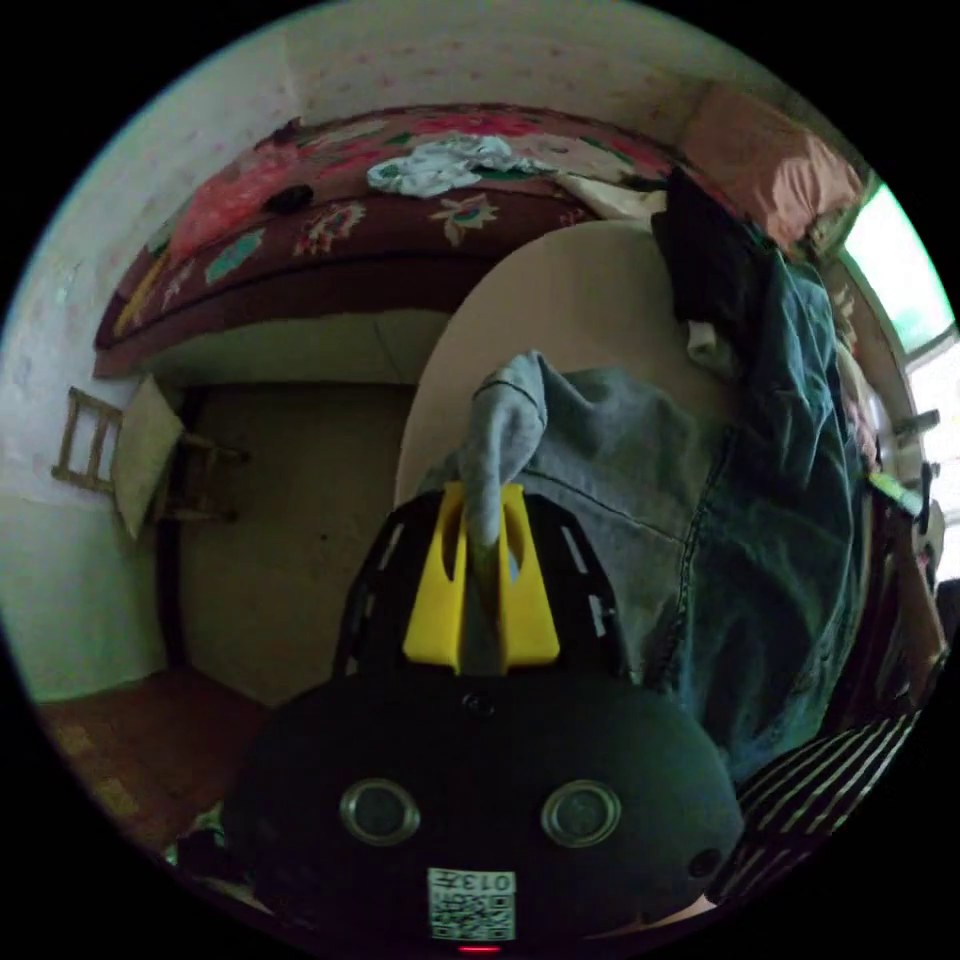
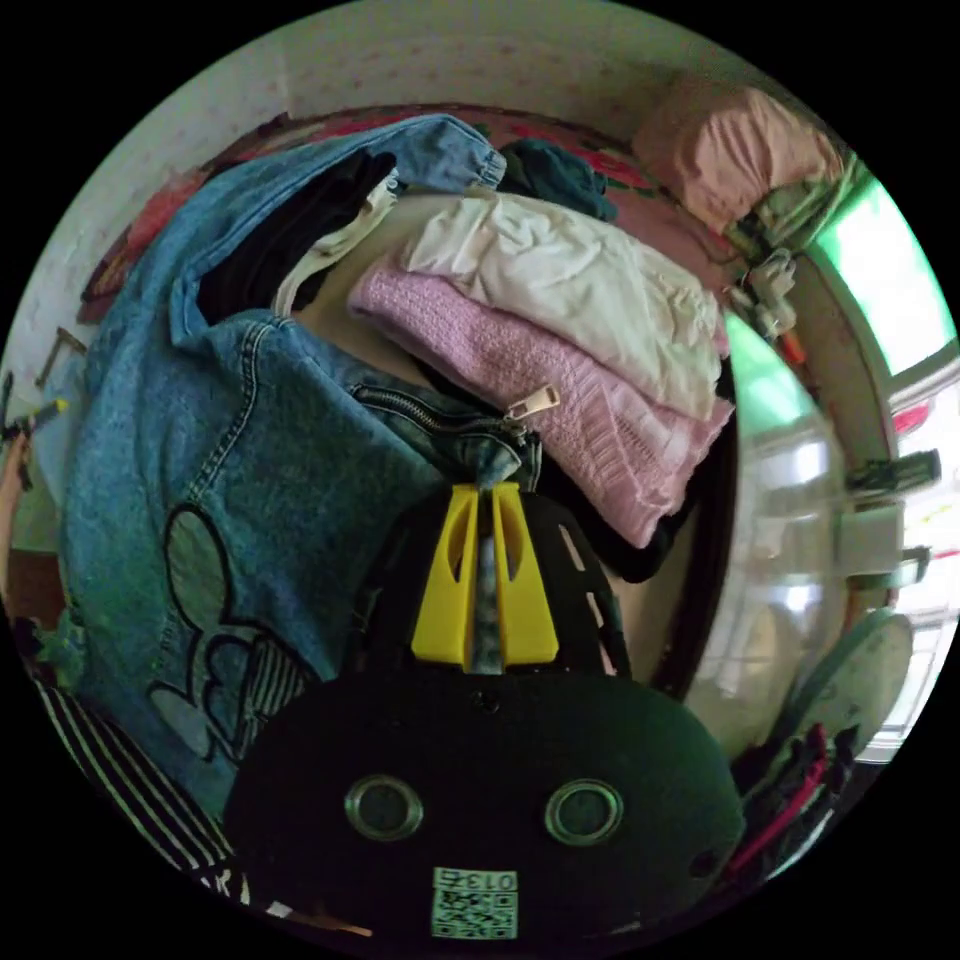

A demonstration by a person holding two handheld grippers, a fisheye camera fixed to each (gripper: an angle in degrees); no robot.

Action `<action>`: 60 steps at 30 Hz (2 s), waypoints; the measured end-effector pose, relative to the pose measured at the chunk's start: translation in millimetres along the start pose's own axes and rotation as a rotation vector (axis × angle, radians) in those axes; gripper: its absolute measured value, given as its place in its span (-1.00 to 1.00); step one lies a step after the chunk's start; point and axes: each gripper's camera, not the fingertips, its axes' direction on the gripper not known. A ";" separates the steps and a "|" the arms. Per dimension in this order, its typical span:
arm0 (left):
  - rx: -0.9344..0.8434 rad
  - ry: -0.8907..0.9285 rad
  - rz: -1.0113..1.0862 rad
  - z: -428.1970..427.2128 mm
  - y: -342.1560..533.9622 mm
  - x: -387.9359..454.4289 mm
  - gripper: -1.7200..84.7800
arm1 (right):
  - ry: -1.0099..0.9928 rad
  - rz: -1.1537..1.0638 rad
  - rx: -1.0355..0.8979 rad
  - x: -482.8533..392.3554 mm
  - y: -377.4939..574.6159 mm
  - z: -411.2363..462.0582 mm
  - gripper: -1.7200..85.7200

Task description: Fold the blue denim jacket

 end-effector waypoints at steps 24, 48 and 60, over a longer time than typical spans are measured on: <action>0.393 0.395 0.319 35.2 20.3 150.5 -0.95 | -0.064 -0.255 0.324 -178.0 13.3 -61.1 -0.94; 0.093 0.196 0.624 188.2 -74.0 417.5 -0.97 | -0.101 -0.173 0.119 -178.1 -31.9 30.7 -0.96; 0.108 0.328 0.916 213.7 33.8 575.2 -0.97 | -0.129 -0.245 0.184 -178.8 105.9 44.3 -0.97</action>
